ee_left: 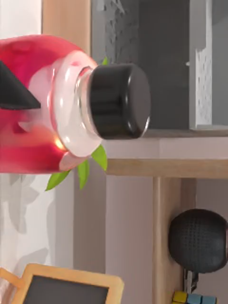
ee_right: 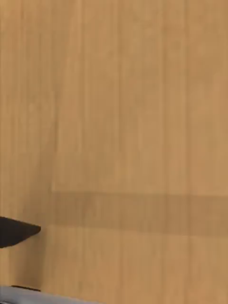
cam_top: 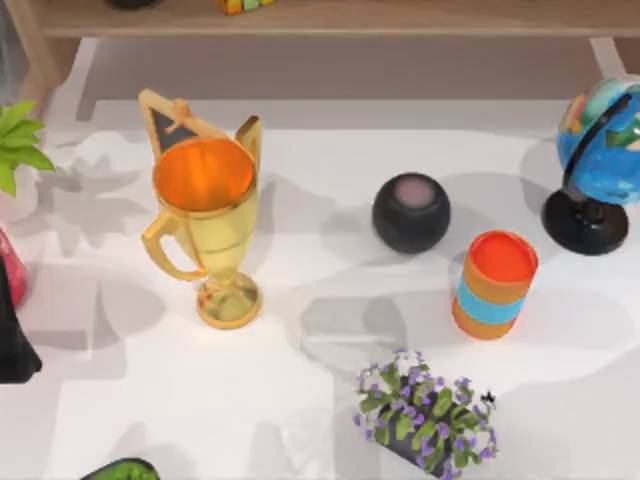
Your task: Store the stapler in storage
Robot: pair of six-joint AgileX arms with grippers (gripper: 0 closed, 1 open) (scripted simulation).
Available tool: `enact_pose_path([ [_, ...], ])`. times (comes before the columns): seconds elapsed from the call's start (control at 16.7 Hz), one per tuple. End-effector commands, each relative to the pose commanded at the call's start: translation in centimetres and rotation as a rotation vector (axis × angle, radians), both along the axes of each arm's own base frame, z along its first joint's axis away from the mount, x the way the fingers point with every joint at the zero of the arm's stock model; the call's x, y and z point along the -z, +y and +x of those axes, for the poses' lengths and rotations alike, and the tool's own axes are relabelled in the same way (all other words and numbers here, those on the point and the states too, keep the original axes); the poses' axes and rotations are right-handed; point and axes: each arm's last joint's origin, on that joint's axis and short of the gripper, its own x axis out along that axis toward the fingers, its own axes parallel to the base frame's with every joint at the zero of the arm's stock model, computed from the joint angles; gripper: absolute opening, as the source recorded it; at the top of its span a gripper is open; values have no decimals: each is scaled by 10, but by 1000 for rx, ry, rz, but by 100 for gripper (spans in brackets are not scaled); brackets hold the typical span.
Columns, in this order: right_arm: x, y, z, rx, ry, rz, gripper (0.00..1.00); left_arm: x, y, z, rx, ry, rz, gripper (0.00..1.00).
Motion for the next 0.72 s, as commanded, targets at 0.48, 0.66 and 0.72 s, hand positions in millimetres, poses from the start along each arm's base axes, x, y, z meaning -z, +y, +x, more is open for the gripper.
enact_pose_path([
  [0.48,0,0,0,0,0,0,100,0,0,0,0,0,0,100],
  [0.66,0,0,0,0,0,0,100,0,0,0,0,0,0,100],
  [0.72,0,0,0,0,0,0,100,0,0,0,0,0,0,100],
])
